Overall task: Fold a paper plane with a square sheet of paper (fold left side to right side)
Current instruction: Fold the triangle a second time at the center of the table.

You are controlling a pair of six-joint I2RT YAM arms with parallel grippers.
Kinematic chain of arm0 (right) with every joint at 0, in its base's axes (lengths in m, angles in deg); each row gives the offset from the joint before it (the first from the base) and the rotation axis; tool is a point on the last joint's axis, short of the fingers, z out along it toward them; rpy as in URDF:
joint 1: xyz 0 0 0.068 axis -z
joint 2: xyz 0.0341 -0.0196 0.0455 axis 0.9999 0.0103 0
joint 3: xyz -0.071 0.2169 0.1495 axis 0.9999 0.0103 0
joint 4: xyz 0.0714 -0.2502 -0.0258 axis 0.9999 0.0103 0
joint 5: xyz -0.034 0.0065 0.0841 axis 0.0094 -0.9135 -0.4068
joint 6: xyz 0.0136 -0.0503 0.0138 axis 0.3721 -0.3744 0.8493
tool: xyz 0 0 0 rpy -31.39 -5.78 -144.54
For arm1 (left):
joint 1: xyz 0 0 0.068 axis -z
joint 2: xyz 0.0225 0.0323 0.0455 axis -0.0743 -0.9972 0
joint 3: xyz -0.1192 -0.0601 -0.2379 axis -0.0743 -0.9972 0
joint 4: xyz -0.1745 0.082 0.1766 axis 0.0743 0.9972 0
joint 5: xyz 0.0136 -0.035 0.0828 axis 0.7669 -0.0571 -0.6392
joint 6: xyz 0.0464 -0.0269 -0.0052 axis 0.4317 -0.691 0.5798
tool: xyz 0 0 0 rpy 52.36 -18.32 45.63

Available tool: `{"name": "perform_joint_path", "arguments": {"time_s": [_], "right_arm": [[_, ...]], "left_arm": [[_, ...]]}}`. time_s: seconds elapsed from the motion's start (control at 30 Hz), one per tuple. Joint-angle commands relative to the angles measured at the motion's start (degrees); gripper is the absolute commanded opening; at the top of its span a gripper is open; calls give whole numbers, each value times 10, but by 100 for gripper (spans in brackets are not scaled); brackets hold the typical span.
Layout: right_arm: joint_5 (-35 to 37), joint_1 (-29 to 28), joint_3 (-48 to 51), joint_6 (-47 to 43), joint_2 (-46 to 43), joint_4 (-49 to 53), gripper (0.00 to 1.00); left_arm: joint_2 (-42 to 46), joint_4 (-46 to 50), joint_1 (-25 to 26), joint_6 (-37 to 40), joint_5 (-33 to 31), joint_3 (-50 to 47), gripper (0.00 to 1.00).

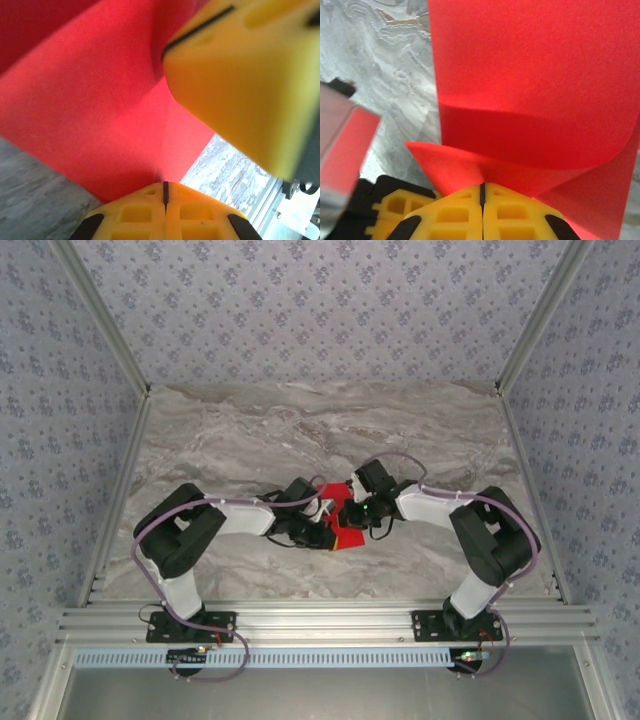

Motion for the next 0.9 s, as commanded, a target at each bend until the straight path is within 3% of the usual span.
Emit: {"name": "perform_joint_path", "arguments": {"time_s": [0.0,0.33,0.87], "right_arm": [[12,-10,8,0,-20,14,3],[24,-9,-3,-15,41,-5,3],[-35,103,7,-101,53,-33,4]], "left_arm": [[-26,51,8,12,-48,2,0],[-23,56,10,3,-61,-5,0],[-30,39,1,-13,-60,-30,0]]}}
